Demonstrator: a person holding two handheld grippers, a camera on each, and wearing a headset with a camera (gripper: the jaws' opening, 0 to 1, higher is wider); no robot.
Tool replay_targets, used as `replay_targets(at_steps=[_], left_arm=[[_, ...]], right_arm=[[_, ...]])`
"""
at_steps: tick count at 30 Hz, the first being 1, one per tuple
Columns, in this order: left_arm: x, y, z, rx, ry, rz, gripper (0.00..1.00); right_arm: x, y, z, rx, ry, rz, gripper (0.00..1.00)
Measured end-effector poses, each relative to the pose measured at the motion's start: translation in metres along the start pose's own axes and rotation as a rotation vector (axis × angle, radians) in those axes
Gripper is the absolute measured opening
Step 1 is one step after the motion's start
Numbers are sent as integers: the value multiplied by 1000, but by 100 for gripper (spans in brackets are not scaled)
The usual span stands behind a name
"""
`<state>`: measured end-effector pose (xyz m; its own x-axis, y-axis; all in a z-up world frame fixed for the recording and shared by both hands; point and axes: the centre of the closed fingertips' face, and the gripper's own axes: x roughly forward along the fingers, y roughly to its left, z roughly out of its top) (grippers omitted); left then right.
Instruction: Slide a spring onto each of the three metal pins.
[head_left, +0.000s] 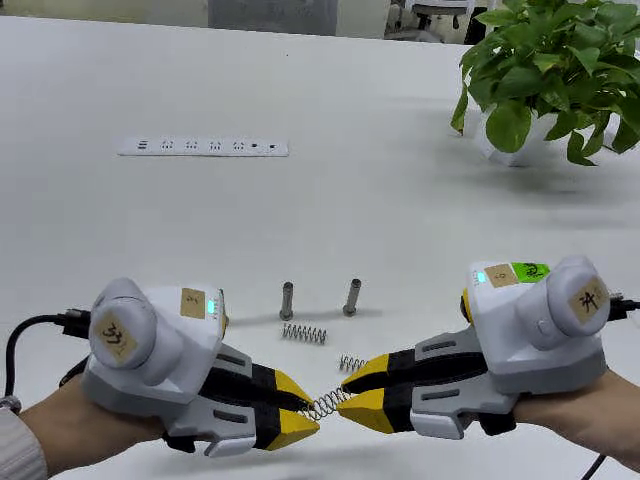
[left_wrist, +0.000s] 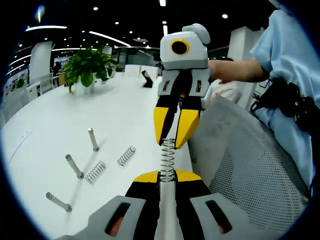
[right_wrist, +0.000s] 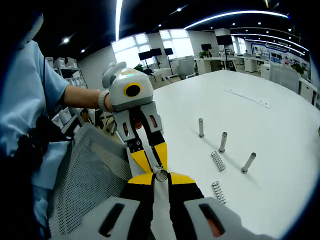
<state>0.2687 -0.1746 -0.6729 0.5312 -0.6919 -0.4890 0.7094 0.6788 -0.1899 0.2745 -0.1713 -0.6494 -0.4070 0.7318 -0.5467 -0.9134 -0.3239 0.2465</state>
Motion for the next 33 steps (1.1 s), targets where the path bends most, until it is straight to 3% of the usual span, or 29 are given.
replay_targets(at_steps=[11, 30, 33], left_arm=[[5, 3, -4, -35, 25, 0, 9], [7, -2, 2, -9, 14, 4, 9], [8, -4, 5, -2, 5, 9, 9]], right_arm=[[1, 4, 8, -93, 44, -18, 12], [0, 9, 13, -165, 98, 3, 12], [-5, 9, 18, -202, 119, 15, 22]])
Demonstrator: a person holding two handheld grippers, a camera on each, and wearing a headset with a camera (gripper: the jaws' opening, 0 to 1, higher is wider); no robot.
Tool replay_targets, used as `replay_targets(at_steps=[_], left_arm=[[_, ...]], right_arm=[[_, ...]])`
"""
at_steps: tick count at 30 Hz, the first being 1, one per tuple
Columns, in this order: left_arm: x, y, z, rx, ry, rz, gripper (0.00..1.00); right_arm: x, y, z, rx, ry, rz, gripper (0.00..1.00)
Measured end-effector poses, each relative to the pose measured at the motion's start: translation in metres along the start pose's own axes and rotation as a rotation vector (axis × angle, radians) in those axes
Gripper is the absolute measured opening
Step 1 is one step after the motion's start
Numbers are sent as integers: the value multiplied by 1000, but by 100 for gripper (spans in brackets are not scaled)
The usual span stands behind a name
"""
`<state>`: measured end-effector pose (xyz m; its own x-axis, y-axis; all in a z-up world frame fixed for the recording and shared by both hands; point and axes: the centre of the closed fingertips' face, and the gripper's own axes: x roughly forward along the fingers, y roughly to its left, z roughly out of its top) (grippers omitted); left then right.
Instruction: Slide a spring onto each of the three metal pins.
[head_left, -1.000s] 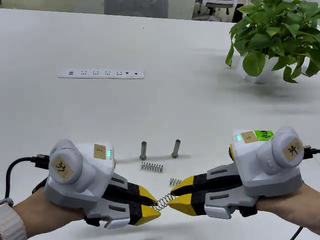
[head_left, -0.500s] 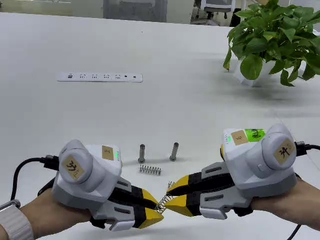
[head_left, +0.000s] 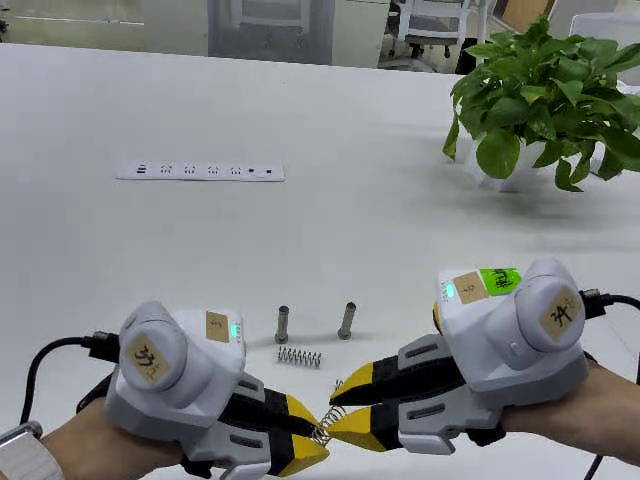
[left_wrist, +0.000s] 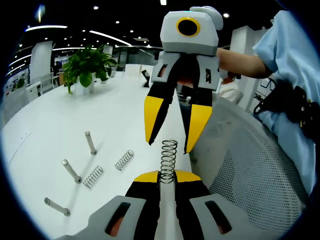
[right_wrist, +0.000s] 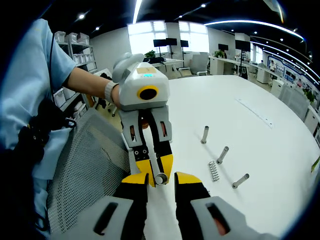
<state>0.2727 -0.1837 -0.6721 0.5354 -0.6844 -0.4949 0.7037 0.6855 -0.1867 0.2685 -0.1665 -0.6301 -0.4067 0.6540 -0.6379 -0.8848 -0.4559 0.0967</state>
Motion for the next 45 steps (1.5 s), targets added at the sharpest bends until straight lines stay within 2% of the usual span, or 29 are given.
replay_targets(at_steps=[2, 5, 10, 15, 27, 31, 45], left_arm=[[1, 0, 2, 5, -3, 2, 9], [3, -1, 6, 11, -7, 0, 9], [5, 0, 8, 19, -6, -6, 9], [8, -1, 10, 26, -5, -10, 9], [11, -3, 6, 42, 19, -25, 9], [13, -5, 4, 49, 43, -37, 9], [14, -8, 1, 33, 68, -58, 10]], right_arm=[[-2, -3, -1, -32, 37, 5, 20], [-2, -5, -10, -88, 129, 24, 19], [5, 0, -12, -109, 168, 77, 16], [11, 3, -17, -123, 211, 108, 15], [16, 6, -27, -117, 244, 136, 13], [17, 8, -30, -140, 267, 148, 13], [19, 10, -35, -186, 294, 169, 12]])
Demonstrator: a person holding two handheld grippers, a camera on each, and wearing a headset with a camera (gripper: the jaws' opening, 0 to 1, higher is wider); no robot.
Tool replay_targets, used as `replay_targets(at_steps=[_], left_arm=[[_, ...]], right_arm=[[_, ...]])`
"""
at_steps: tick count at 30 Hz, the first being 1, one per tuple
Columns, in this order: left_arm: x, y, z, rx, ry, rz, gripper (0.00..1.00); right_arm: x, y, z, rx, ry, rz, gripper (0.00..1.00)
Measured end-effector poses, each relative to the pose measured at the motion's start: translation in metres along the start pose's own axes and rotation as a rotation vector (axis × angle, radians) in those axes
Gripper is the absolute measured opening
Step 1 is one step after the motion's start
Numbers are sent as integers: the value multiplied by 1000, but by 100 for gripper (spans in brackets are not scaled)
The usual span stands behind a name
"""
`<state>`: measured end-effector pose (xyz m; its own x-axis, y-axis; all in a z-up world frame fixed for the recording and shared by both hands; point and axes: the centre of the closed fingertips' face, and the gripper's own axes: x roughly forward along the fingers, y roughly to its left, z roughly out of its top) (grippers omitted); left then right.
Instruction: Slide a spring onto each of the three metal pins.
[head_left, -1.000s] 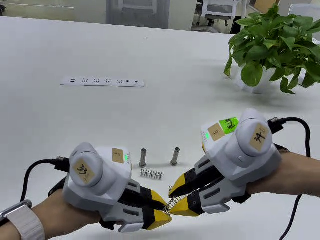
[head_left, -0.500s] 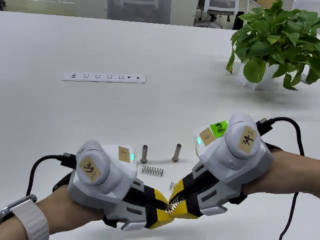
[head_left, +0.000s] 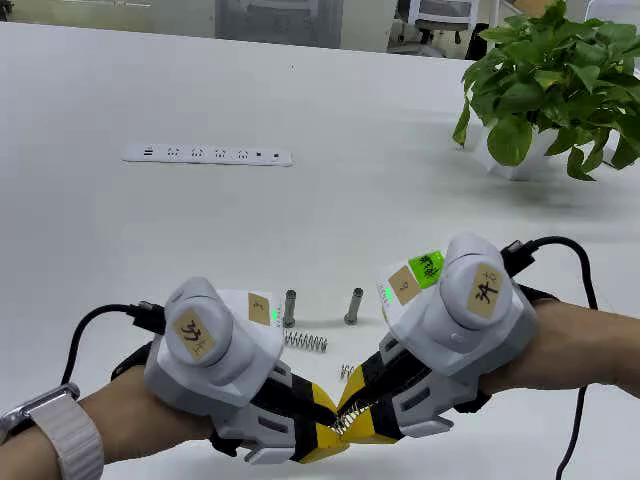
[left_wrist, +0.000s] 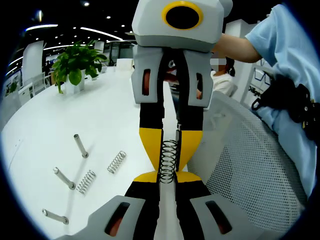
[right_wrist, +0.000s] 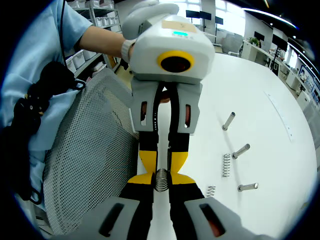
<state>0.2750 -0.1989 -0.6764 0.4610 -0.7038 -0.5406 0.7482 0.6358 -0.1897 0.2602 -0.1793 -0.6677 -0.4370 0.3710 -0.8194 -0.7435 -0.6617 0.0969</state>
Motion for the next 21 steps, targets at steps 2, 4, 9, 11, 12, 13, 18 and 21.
replay_targets(at_steps=[2, 4, 9, 11, 12, 13, 18, 21], left_arm=[[0, 0, 0, -9, -2, 1, 10], [-1, 0, 0, -12, -7, 4, 10], [-3, 3, 0, -10, -26, 31, 13], [-5, 8, 0, -16, -46, 62, 21], [-6, 10, 0, -22, -54, 77, 25], [-8, 14, -1, -34, -63, 98, 30], [-17, 27, -10, -65, -77, 185, 46], [-24, 34, -13, -85, -91, 245, 59]], right_arm=[[0, 0, -1, -3, 3, 1, 12], [0, -1, -1, -2, 4, 3, 12], [-1, -3, 0, -6, 6, -1, 12], [-1, -5, 1, -6, 4, -5, 12], [-1, -5, 1, -3, 5, -4, 12], [-1, -5, 0, -4, 10, -1, 12], [-2, -6, -3, -11, 22, -2, 12], [-2, -8, -3, -12, 21, -12, 12]])
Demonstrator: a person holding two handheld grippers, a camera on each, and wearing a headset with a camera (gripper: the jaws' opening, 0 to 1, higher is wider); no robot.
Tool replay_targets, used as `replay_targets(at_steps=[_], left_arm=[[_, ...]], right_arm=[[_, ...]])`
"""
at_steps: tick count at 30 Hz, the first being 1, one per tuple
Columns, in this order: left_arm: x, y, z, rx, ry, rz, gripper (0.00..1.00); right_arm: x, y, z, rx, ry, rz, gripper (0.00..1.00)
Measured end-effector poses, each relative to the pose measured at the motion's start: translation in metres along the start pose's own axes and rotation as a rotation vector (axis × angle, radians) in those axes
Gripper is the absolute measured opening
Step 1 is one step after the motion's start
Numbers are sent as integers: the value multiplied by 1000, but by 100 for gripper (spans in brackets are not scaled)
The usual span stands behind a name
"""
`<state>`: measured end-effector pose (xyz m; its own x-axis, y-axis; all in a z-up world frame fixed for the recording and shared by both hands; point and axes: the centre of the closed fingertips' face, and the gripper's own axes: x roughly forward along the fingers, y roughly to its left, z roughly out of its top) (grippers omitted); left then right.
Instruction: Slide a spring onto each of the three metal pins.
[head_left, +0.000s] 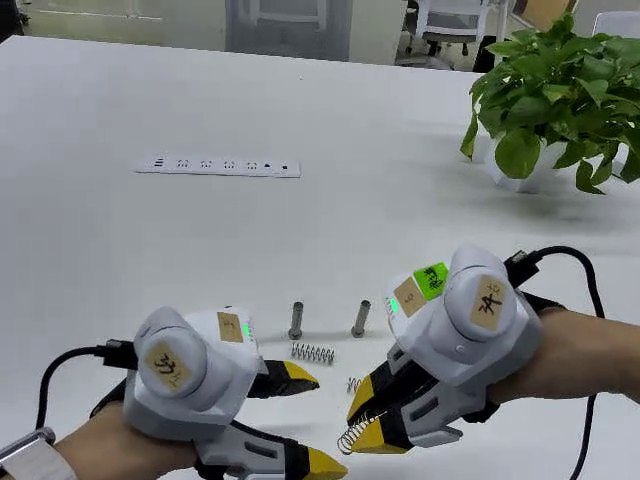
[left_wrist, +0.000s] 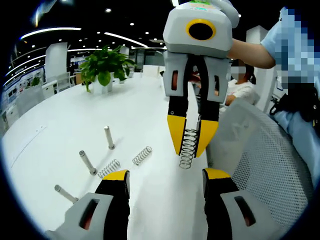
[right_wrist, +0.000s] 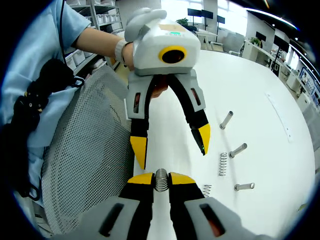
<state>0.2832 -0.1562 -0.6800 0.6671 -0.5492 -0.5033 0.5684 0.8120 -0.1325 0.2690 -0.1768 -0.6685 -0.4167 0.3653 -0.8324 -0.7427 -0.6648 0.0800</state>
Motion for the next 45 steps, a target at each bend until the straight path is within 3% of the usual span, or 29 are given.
replay_targets(at_steps=[13, 24, 28, 37, 41, 45], left_arm=[[-36, 39, -6, -145, -63, 241, 100], [-67, 60, -16, -207, -138, 376, 100], [-75, 66, -21, -201, -139, 429, 100], [-92, 79, -27, -221, -182, 547, 98], [-95, 79, -25, -240, -218, 560, 97], [-95, 81, -31, -234, -202, 569, 97]], right_arm=[[-1, -8, 0, -17, 9, -11, 12], [5, -20, -2, -54, 58, -1, 12], [7, -25, 0, -81, 84, 7, 12], [9, -44, 19, -156, 119, 16, 12], [12, -58, 30, -198, 137, 14, 12], [14, -75, 47, -244, 146, 5, 12]])
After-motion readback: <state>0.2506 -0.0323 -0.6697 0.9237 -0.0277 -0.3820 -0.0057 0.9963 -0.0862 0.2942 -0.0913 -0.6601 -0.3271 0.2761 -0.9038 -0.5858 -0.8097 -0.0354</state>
